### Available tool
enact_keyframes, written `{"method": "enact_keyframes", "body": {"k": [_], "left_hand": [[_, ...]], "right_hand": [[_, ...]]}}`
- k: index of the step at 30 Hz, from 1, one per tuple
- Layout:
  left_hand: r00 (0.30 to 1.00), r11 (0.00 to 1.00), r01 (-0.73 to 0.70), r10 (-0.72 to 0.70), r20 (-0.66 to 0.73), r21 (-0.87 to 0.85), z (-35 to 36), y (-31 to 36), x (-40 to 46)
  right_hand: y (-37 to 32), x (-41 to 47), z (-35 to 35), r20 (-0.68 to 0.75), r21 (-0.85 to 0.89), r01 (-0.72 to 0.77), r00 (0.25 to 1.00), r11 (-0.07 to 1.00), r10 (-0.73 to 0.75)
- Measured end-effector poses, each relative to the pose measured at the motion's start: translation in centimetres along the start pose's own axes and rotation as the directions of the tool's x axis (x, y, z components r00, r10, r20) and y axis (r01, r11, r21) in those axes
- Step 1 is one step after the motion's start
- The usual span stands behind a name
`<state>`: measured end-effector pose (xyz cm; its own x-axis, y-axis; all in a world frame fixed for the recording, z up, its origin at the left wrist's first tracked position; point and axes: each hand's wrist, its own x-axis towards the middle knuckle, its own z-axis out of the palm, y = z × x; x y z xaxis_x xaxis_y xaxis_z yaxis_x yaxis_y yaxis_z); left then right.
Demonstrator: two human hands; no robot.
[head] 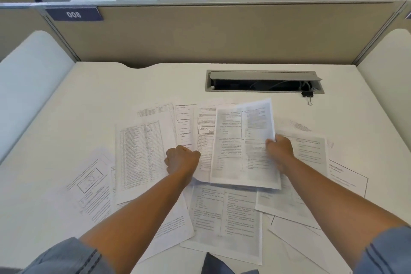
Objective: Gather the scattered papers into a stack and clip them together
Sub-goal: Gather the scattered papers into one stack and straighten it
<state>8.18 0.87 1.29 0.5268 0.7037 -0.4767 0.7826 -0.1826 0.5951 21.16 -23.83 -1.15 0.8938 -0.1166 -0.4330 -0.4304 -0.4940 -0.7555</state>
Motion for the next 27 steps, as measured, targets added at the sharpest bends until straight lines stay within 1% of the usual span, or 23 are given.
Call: {"method": "enact_keyframes", "body": {"k": [2, 5, 7, 9, 12, 15, 20, 24, 25, 27], "left_hand": [[1.0, 0.99, 0.008, -0.005, 0.022, -0.138, -0.5, 0.1, 0.4], [0.996, 0.935, 0.042, -0.011, 0.088, -0.352, -1.2, 0.8, 0.8], [0.997, 0.92, 0.034, -0.002, 0.082, -0.389, -1.4, 1.2, 1.2], [0.998, 0.939, -0.007, 0.027, 0.055, -0.344, -1.4, 1.4, 1.6], [0.993, 0.96, -0.098, 0.111, 0.038, -0.264, -1.1, 1.4, 2.1], [0.985, 0.957, -0.162, 0.171, 0.014, -0.24, -1.2, 1.3, 2.1], [0.972, 0.957, -0.225, 0.233, 0.022, -0.182, -1.1, 1.1, 2.0], [0.951, 0.952, -0.305, 0.305, -0.054, 0.011, -0.4, 0.9, 2.2], [0.955, 0.956, -0.294, 0.293, -0.04, -0.006, -0.3, 1.0, 2.2], [0.968, 0.962, -0.241, 0.247, 0.039, -0.127, -0.3, 1.3, 2.1]], "right_hand": [[0.9, 0.4, 0.0, 0.012, -0.004, -0.027, 1.0, 1.0, 0.027], [1.0, 0.5, -0.2, 0.034, 0.01, -0.049, 0.998, 0.999, 0.049], [1.0, 0.5, -0.3, 0.041, 0.021, -0.054, 0.998, 0.998, 0.053], [0.9, 0.4, -0.3, 0.041, 0.038, -0.046, 0.998, 0.998, 0.045], [1.0, 0.2, -0.4, 0.047, 0.049, -0.032, 0.998, 0.998, 0.029], [1.3, 0.2, -0.6, 0.06, 0.051, -0.014, 0.998, 0.999, 0.011], [1.6, 0.1, -0.8, 0.068, 0.059, 0.003, 0.998, 0.998, -0.007], [1.8, 0.0, -0.8, 0.06, 0.066, -0.004, 0.998, 0.998, 0.0], [1.8, 0.0, -0.8, 0.059, 0.071, -0.005, 0.998, 0.997, 0.001], [1.9, 0.0, -0.9, 0.06, 0.086, -0.008, 0.998, 0.996, 0.003]]}}
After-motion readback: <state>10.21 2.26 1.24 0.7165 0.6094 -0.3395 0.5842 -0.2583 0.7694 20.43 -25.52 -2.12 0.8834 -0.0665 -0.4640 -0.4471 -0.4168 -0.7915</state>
